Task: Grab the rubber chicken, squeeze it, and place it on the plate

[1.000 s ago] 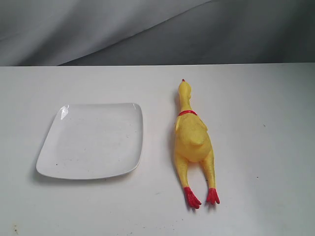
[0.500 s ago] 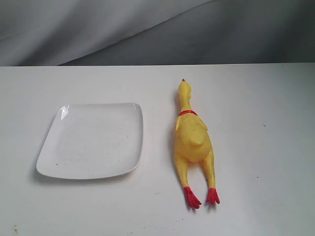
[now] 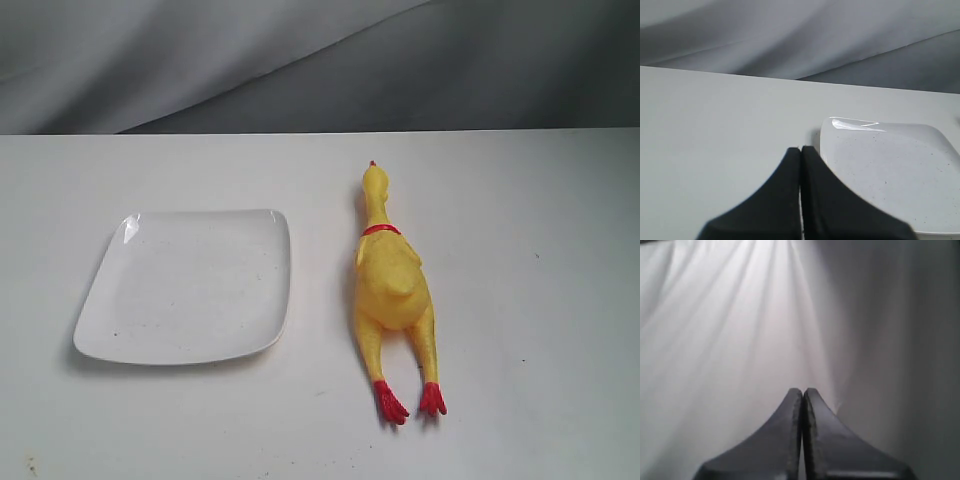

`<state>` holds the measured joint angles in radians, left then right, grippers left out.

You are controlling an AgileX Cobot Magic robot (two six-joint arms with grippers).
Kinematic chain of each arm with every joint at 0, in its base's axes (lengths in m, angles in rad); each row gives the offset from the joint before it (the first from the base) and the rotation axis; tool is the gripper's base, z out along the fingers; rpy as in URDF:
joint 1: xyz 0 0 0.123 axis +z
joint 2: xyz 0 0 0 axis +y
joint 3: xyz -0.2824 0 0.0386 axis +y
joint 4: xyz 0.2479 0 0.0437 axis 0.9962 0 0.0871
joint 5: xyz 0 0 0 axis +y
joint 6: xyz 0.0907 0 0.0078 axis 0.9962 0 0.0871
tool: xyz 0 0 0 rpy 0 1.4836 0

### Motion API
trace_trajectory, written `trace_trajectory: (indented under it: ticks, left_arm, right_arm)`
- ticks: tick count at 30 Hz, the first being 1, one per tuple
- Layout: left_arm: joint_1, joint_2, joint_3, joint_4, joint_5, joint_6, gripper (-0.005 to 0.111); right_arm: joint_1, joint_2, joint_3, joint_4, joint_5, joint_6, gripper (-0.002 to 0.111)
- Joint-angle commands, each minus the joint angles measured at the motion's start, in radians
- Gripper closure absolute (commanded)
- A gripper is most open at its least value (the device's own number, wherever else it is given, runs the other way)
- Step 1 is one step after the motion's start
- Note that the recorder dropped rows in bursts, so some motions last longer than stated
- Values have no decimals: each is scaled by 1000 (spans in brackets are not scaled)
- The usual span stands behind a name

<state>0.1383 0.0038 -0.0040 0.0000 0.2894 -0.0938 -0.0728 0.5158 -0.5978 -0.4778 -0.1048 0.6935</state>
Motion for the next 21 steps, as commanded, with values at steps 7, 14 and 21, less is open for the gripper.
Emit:
trace_trajectory:
  ticks: [7,14,21]
  left_arm:
    - [3,-4,4,0,-6,-3,107]
    - [3,-4,4,0,-6,-3,107]
    - [3,-4,4,0,-6,-3,107]
  right_arm:
    - [121,541,-366,44,619,-401,108]
    - [235,815,-468,448,777,-849,108]
    - [393,1063,-468,575,763,-954,108]
